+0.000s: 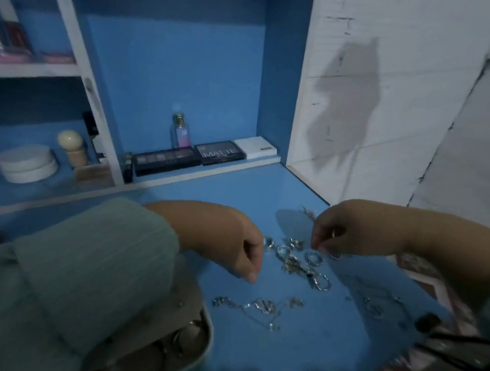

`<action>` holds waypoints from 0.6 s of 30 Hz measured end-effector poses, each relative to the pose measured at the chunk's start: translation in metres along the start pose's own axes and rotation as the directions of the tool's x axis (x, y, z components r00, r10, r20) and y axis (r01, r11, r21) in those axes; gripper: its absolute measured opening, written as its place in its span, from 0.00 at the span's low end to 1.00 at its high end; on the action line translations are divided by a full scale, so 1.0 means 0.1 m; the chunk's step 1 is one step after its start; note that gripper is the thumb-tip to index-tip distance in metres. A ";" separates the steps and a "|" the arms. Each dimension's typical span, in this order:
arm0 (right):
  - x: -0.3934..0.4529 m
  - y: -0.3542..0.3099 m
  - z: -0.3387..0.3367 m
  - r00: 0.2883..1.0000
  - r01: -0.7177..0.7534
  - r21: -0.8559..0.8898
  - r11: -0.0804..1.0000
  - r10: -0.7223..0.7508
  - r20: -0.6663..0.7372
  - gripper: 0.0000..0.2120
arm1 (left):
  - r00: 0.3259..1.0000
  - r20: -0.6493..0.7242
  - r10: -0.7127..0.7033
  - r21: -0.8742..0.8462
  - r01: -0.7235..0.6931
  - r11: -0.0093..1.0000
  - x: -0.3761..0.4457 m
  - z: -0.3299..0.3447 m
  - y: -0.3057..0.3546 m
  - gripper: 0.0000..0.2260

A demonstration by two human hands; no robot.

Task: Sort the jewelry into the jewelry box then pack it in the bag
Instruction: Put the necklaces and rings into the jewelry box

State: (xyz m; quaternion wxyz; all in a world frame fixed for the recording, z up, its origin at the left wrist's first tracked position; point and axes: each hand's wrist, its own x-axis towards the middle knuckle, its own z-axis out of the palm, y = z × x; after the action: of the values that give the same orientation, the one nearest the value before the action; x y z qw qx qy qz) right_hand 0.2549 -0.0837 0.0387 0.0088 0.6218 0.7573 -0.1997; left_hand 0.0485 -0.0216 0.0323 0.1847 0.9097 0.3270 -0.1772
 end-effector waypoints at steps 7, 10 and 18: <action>-0.16 -0.09 0.46 0.961 0.230 0.011 0.973 -0.225 -0.161 0.05 | 0.989 0.042 -0.140 0.189 0.130 0.973 -0.13 0.16 0.09 0.09; -0.20 -0.17 0.57 0.932 0.270 0.016 0.963 -0.257 -0.257 0.05 | 0.991 -0.019 -0.135 0.307 0.134 0.942 -0.14 0.22 0.18 0.11; -0.31 -0.50 0.92 0.916 0.127 0.066 0.990 -0.092 -0.390 0.10 | 0.986 -0.138 -0.097 0.487 0.153 0.860 -0.19 0.26 0.40 0.13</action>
State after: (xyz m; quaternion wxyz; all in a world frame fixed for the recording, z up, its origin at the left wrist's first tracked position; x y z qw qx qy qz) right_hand 0.1934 -0.1494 -0.0231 -0.1793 0.6053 0.7680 -0.1074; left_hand 0.0561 -0.0725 0.0274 -0.0848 0.9117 0.3385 -0.2168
